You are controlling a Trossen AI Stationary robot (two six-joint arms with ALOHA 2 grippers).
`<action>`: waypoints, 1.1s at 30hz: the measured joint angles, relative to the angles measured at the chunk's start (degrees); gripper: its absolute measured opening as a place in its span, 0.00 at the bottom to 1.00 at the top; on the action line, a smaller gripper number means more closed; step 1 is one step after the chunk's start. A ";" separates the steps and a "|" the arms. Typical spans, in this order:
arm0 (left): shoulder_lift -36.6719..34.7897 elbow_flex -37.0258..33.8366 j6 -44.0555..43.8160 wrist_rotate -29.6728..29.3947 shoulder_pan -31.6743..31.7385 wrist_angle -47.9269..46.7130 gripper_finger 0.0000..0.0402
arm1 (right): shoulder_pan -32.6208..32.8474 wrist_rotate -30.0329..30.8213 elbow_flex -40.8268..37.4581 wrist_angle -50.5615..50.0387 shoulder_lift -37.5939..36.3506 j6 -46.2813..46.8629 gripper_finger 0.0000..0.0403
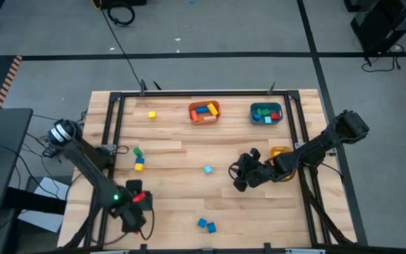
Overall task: Sort blocks by size
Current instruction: Put the red half circle block into the blue bin
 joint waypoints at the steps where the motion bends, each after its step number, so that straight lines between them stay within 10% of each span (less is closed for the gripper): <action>1: 1.28 0.52 -0.32 1.16 -0.54 -0.26 0.67 | -0.15 0.01 0.00 0.01 0.00 0.00 0.33; 12: 11.99 11.33 0.26 2.46 -5.99 -3.18 0.67 | -0.69 -0.01 0.00 0.04 0.00 0.10 0.33; 33: 16.66 8.93 4.71 2.41 -10.07 3.77 0.67 | -0.69 -0.16 0.00 0.92 -0.02 0.20 0.33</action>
